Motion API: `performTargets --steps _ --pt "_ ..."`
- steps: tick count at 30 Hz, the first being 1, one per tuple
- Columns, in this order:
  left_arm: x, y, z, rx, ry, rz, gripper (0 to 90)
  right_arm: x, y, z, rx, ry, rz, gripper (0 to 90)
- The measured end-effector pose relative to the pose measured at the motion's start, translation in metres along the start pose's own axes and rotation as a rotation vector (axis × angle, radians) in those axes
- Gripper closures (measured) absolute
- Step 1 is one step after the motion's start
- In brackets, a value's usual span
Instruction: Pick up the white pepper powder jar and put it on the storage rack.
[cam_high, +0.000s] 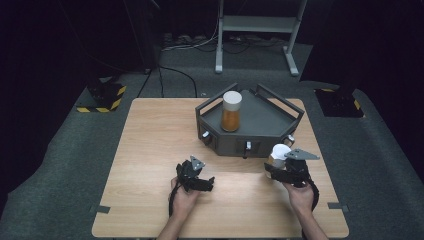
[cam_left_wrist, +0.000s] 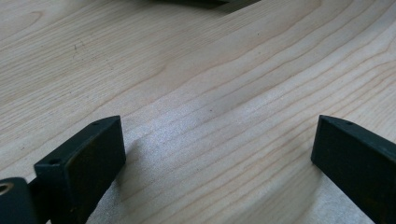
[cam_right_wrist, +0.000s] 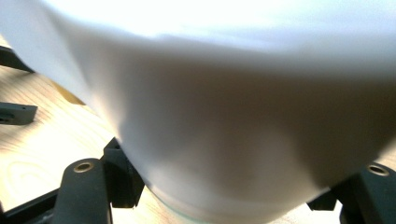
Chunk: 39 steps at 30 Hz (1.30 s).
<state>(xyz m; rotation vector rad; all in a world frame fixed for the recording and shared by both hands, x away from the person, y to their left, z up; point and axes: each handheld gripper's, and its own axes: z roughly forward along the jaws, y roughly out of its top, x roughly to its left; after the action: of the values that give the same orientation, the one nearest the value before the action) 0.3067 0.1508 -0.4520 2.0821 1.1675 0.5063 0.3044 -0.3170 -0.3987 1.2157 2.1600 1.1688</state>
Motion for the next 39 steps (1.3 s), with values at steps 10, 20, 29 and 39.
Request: performTargets --steps 10,20,29,39 --pt "0.0 0.0 0.0 0.001 0.0 0.001 3.0 -0.008 0.034 -0.014 -0.005 0.046 -0.017 30.6" --pt "0.0 0.0 0.0 -0.002 0.001 -0.003 3.4 -0.013 0.067 -0.024 -0.02 0.096 -0.021 30.7" --pt "0.0 -0.001 0.0 -0.004 0.001 -0.007 3.8 -0.017 0.097 -0.028 -0.042 0.093 -0.034 30.7" --pt "0.0 -0.001 0.0 -0.004 0.001 -0.007 3.8 -0.019 0.124 -0.023 -0.063 0.077 -0.052 30.7"
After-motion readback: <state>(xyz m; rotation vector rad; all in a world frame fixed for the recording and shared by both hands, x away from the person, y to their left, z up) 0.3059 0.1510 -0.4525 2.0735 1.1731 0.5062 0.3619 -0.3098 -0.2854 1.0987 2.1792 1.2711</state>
